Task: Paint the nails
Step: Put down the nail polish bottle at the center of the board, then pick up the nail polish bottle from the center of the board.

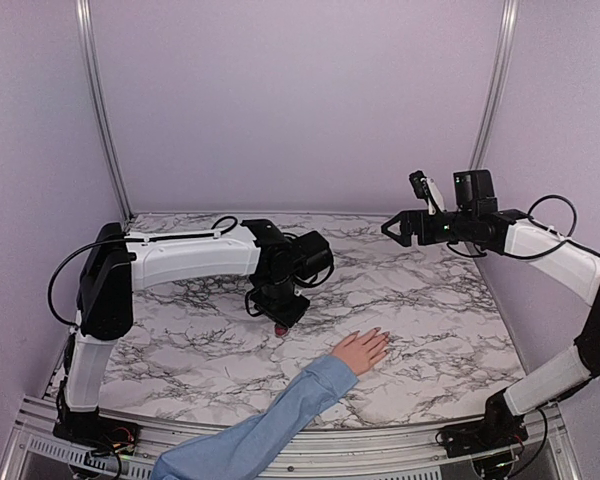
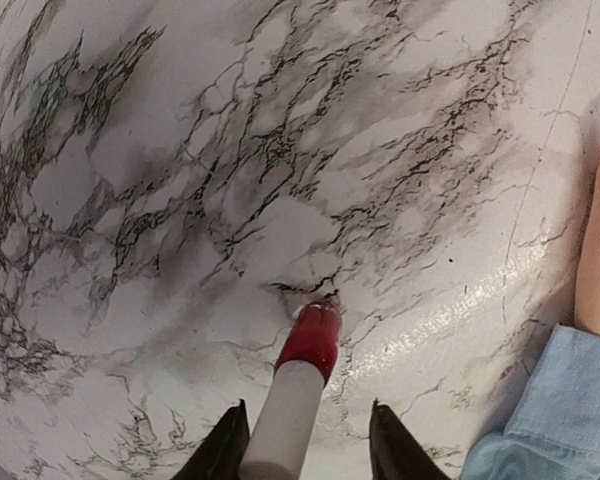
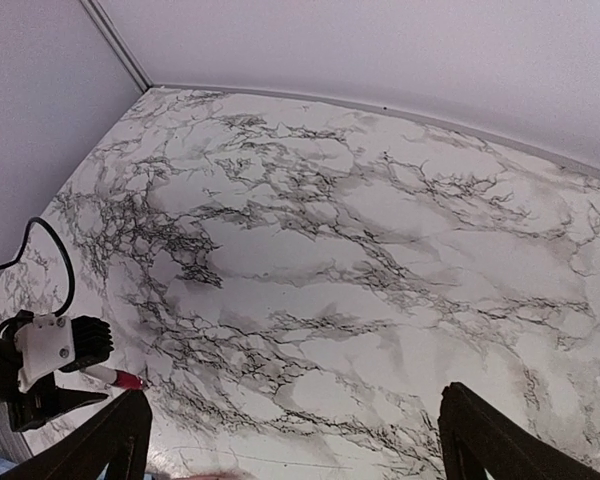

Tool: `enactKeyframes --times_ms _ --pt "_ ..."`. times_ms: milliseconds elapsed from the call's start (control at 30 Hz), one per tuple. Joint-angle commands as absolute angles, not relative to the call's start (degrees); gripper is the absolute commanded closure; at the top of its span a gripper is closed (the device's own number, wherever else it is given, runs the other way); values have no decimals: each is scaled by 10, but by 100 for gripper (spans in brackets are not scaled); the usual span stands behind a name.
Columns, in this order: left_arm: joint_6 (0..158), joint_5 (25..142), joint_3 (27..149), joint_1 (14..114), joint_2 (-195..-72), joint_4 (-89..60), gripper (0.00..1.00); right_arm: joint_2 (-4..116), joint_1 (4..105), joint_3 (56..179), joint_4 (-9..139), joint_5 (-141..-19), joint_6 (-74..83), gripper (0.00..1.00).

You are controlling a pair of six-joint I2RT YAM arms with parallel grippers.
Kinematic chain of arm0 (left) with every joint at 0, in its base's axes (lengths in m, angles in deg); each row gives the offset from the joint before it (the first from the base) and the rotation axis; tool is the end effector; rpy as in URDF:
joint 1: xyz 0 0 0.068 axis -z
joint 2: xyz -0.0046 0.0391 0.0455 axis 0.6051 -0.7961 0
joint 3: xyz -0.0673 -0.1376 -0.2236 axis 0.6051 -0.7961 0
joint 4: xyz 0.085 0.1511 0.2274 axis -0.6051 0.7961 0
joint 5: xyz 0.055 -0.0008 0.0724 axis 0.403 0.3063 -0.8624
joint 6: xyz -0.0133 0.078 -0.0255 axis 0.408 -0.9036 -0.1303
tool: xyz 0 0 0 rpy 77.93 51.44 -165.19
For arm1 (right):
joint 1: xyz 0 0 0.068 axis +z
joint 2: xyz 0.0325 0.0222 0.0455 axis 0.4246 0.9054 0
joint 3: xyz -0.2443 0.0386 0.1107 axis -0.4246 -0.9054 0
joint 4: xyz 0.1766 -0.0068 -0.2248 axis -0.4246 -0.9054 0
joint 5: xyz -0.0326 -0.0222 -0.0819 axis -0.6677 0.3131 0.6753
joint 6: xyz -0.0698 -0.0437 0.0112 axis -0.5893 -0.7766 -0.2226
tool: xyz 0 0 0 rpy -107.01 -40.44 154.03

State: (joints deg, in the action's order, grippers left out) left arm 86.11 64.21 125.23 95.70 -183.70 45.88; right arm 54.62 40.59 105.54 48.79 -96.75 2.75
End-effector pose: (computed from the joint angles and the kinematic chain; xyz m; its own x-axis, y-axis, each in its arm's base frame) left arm 0.2671 -0.4089 0.1715 -0.7348 0.5981 -0.3201 0.6069 0.7904 0.0836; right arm 0.3464 0.1268 0.2801 -0.5689 -0.0769 -0.8188 -0.5302 0.7954 0.2937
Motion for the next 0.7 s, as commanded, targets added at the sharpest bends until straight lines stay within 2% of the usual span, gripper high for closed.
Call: enactKeyframes --times_ms 0,167,467,667 --pt "864 642 1231 959 -1804 447 51 532 403 1058 500 -986 27 2" --pt "874 634 1231 958 -1777 440 31 535 403 1062 503 -1004 26 1" --pt "887 617 1203 948 -1688 404 3 550 416 1098 496 -1017 5 2" --pt "922 588 1138 915 -1589 358 1 569 439 1155 472 -1023 -46 2"
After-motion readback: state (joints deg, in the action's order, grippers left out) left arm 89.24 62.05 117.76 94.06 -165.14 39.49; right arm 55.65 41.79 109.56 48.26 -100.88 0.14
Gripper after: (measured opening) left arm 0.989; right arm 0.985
